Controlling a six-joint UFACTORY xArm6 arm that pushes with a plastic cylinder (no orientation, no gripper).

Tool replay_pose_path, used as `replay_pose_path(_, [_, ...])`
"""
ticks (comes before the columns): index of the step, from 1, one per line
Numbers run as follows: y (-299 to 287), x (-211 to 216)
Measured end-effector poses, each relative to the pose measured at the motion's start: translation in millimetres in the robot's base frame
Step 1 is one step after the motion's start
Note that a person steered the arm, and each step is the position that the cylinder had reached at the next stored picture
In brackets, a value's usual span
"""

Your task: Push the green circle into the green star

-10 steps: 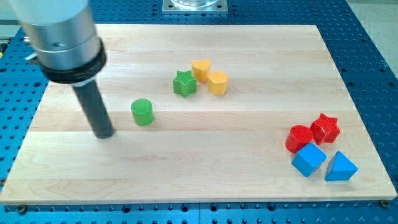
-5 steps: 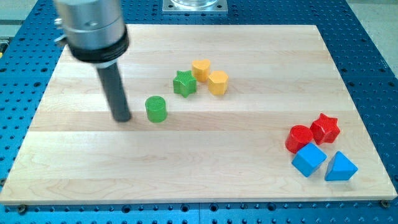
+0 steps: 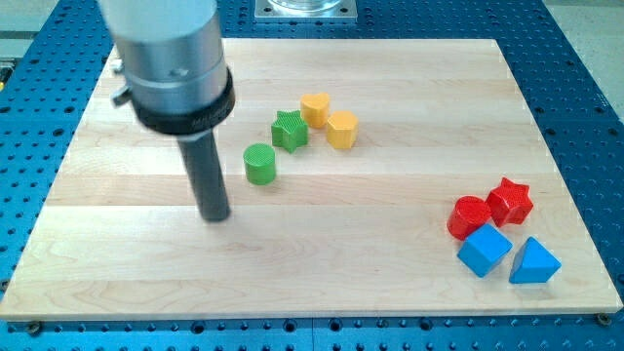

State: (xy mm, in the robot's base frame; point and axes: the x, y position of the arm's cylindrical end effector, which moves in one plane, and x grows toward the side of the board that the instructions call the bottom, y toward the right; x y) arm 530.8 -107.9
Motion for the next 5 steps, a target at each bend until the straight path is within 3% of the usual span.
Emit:
replay_pose_path(1, [10,2])
replay_pose_path(2, [33,-53])
replay_pose_path(5, [54,-78])
